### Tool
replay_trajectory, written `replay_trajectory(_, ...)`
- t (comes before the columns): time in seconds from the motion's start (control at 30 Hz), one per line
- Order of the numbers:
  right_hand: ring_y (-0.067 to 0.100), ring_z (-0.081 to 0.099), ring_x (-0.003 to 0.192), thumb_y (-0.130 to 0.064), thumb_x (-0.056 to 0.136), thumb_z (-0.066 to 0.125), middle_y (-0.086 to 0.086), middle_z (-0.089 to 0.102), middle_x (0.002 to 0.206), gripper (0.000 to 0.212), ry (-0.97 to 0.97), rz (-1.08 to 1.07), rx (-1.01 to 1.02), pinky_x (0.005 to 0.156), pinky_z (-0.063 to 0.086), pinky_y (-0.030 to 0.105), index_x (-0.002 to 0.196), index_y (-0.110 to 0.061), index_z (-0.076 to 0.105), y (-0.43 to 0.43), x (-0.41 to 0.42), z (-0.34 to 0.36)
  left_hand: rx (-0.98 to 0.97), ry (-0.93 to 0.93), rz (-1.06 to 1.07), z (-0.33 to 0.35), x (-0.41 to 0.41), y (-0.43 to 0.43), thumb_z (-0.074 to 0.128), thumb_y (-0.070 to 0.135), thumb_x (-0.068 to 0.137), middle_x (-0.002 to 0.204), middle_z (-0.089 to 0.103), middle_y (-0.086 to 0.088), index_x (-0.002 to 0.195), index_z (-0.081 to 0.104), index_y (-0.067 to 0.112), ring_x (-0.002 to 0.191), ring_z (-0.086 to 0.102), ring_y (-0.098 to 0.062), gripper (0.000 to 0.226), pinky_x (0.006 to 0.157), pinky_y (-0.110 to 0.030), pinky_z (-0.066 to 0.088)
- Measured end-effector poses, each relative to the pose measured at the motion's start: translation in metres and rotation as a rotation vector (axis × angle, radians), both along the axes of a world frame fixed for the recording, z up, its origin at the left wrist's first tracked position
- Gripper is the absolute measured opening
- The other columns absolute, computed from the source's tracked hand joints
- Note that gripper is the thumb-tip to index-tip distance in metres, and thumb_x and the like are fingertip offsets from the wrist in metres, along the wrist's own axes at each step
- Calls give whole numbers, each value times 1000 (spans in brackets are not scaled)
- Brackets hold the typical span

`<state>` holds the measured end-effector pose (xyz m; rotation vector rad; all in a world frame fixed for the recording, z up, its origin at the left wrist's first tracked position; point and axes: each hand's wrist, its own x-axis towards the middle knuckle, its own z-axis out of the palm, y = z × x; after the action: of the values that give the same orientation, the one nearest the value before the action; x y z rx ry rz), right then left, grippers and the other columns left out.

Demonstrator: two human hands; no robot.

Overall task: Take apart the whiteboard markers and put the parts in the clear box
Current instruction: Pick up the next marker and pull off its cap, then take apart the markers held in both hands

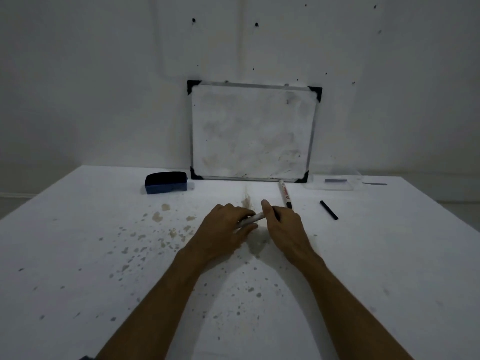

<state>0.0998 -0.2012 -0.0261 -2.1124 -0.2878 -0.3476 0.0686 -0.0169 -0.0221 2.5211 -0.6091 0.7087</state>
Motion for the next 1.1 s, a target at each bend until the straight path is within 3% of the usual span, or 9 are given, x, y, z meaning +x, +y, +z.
replay_trajectory(0.2, 12, 47, 47, -85, 82, 21, -2, 48, 49, 79, 105, -86, 34, 54, 41, 26, 51, -18, 48, -2, -5, 10, 46, -33, -47, 5, -8, -8, 51, 28, 107, 104, 70, -8, 136, 62, 15, 85, 63, -22, 34, 71, -33, 50)
replay_trajectory(0.47, 16, 50, 53, -87, 80, 12, 1, 50, 53, 83, 212, -102, -62, 61, 46, 31, 51, -17, 46, -3, -6, 14, 139, -107, -52, 2, -10, -20, 44, 34, 105, 93, 70, -6, 120, 68, 15, 72, 58, -22, 34, 67, -37, 51)
replay_trajectory(0.6, 19, 52, 63, -75, 97, 20, 3, 56, 68, 76, 345, -115, -106, 70, 44, 35, 68, -14, 55, 0, 5, 14, 163, -92, -34, 0, -9, -17, 47, 33, 106, 94, 72, -9, 127, 66, 15, 73, 63, -24, 34, 66, -37, 55)
replay_trajectory(0.67, 20, 51, 65, -55, 105, 31, 7, 57, 74, 58, 350, -89, -61, 70, 43, 36, 75, -12, 57, -3, 6, 14, 81, 61, -53, 1, -10, -18, 40, 39, 109, 97, 75, -5, 128, 64, 21, 76, 67, -21, 36, 70, -39, 57)
replay_trajectory(0.77, 27, 55, 58, -34, 108, 39, 15, 61, 66, 56, 174, 10, 14, 63, 47, 39, 67, -2, 59, -5, -4, 12, -162, 456, -148, 11, -10, -14, 40, 53, 106, 70, 67, 13, 105, 74, 38, 56, 57, -6, 37, 59, -24, 48)
replay_trajectory(0.87, 30, 56, 43, -29, 108, 37, 15, 60, 49, 64, -182, 164, -51, 45, 46, 39, 55, 0, 57, 2, -17, 12, -465, 967, -283, 20, -16, 8, 48, 65, 97, 60, 54, 13, 91, 80, 40, 47, 44, -4, 42, 46, -19, 39)
replay_trajectory(0.93, 22, 46, 33, -34, 107, 34, 5, 50, 41, 62, -313, 212, -151, 39, 39, 33, 51, -13, 51, 7, -20, 13, -574, 1098, -322, 21, -20, 19, 53, 64, 96, 65, 51, 7, 99, 81, 33, 49, 41, -7, 41, 46, -21, 37)
replay_trajectory(1.0, 17, 46, 37, -49, 107, 29, 2, 49, 42, 70, -234, 110, -215, 45, 43, 33, 51, -14, 51, 9, -18, 14, -480, 863, -242, 18, -19, 16, 54, 59, 98, 66, 63, 10, 107, 80, 35, 52, 50, -7, 37, 53, -23, 46)
replay_trajectory(1.1, 15, 53, 52, -68, 101, 23, 1, 55, 55, 76, 158, -21, -190, 57, 43, 30, 56, -15, 55, 6, -11, 15, -168, 286, -24, 9, -15, 1, 55, 51, 101, 103, 81, 5, 123, 75, 29, 84, 71, -10, 37, 79, -34, 60)
